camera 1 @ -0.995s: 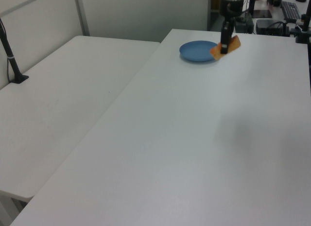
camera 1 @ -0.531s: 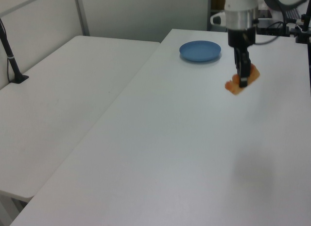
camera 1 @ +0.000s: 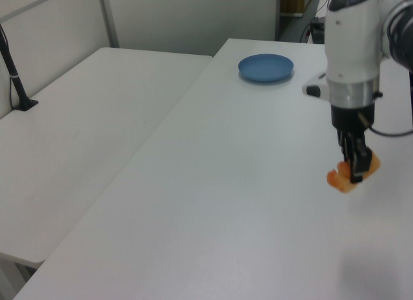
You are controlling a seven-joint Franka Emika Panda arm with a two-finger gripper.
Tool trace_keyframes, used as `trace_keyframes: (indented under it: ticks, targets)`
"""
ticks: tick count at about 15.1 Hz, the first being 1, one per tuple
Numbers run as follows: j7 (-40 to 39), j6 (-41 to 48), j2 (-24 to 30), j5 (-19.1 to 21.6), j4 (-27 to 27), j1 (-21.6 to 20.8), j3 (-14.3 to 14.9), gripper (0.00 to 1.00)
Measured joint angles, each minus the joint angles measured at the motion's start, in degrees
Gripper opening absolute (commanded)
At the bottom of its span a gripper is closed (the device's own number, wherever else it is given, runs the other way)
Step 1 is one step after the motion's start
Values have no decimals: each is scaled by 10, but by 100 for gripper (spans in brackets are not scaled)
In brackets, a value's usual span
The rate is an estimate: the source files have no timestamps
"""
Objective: Put the bread on the table
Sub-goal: 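Carry the bread roll away from the plate across the table, then lower the bread roll onto the table and open the gripper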
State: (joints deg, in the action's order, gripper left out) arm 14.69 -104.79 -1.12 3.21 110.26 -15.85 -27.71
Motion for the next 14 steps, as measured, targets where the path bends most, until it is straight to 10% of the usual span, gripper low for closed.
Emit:
trace_keyframes:
  ticks: [14]
  targets:
    - [281, -263, -154, -211, 15, -83, -3, 45]
